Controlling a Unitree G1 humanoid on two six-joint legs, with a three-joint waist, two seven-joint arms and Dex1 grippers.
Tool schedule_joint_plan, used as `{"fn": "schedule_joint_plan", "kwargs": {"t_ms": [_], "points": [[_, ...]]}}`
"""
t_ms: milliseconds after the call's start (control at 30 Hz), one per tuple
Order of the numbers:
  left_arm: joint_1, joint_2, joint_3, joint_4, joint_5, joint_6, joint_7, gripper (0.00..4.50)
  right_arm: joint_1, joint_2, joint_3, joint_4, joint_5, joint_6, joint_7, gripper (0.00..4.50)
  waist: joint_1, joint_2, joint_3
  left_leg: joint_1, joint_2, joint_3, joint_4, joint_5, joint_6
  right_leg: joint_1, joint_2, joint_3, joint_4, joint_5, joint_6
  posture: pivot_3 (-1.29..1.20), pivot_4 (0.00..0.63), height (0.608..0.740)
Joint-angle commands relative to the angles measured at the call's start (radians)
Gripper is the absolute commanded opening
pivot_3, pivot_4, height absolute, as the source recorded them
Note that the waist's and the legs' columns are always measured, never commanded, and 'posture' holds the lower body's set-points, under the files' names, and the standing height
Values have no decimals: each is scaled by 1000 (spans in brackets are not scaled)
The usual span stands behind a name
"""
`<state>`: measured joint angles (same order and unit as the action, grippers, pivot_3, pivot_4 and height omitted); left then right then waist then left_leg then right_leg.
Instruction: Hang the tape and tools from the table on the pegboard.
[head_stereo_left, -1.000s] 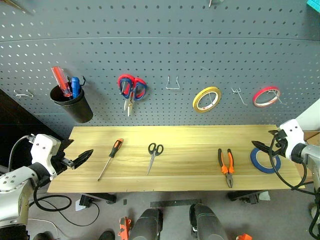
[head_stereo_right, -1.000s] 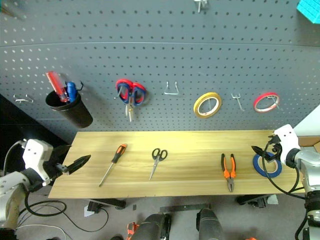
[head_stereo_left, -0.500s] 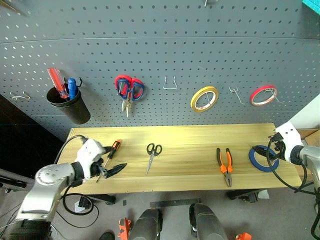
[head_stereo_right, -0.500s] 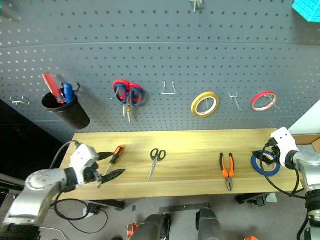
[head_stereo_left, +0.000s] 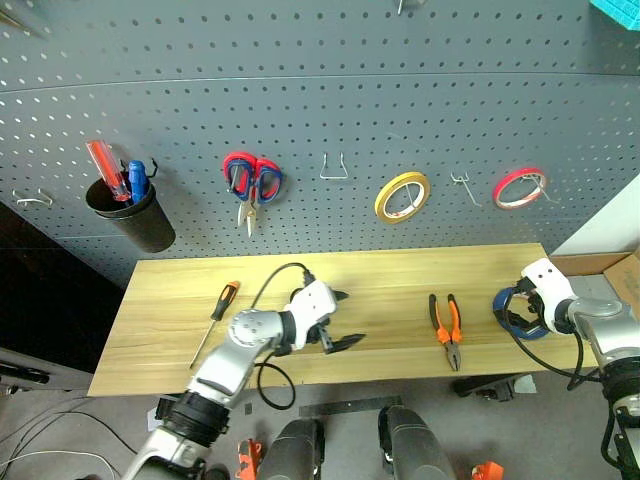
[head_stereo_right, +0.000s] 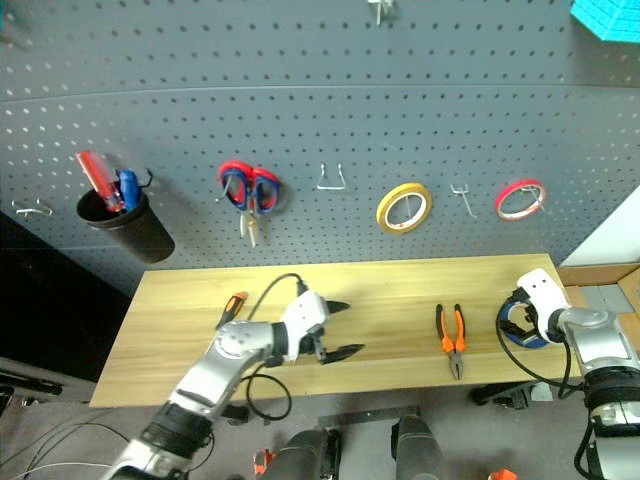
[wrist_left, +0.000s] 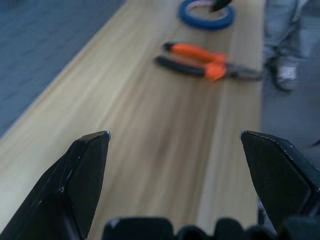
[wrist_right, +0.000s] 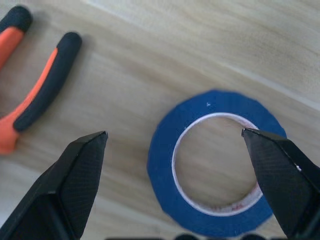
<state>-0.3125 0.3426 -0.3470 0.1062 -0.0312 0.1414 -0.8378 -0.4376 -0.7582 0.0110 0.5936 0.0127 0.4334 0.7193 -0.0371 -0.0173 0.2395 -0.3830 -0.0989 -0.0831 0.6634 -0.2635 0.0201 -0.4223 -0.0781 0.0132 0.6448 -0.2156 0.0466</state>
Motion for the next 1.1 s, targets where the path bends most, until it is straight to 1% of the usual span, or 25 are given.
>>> {"fn": "schedule_joint_plan", "kwargs": {"t_ms": [33,167,333,533,667,800,900,1000,1100], "points": [[-27,-43,-13,23,31,-34,46,4472,-15,10,-16,19,-3,-18,-18,4500,0,0,0,0,0,0,0,0,0,0,0,0,0,0,0,-106,255,740],[-29,-84,-43,19,45,-31,51,4472,-37,40,-23,61,9,0,-35,4500,-1,-1,1,0,2,1,0,0,1,0,1,1,0,0,0,-106,266,740],[-21,-117,-31,-6,24,-33,60,4472,-66,84,-30,125,25,7,-47,4500,-4,-2,2,0,2,1,0,-1,1,0,2,1,0,0,0,-97,278,740],[2,-93,-21,-87,5,3,54,4472,-108,129,-67,253,43,-14,-97,4500,-5,-3,4,0,2,1,0,-1,1,0,2,2,-1,0,0,-69,286,740],[19,-70,0,-154,-32,39,39,4472,-113,143,-85,286,48,-27,-126,4500,-4,-4,6,0,3,1,0,-1,2,0,2,2,-1,0,0,-64,293,740],[26,-27,7,-172,-33,47,20,4472,-108,159,-98,321,58,-30,-150,4500,-4,-4,6,0,3,1,-1,-1,2,0,3,2,-1,0,0,-62,294,740],[20,-14,17,-179,-42,56,18,4500,-106,172,-113,329,67,-30,-163,3890,-4,-4,7,0,3,1,-1,-1,2,0,3,1,-1,0,0,-57,287,740],[10,-9,25,-187,-49,67,19,4500,-103,177,-123,337,64,-31,-178,2877,-4,-5,7,0,3,1,0,-1,2,1,3,2,-2,0,0,-58,278,740],[2,-6,38,-194,-65,80,16,4500,-89,178,-125,305,66,-22,-179,1763,-4,-5,7,0,3,1,0,-1,2,1,3,1,-2,0,0,-74,270,740]]}}
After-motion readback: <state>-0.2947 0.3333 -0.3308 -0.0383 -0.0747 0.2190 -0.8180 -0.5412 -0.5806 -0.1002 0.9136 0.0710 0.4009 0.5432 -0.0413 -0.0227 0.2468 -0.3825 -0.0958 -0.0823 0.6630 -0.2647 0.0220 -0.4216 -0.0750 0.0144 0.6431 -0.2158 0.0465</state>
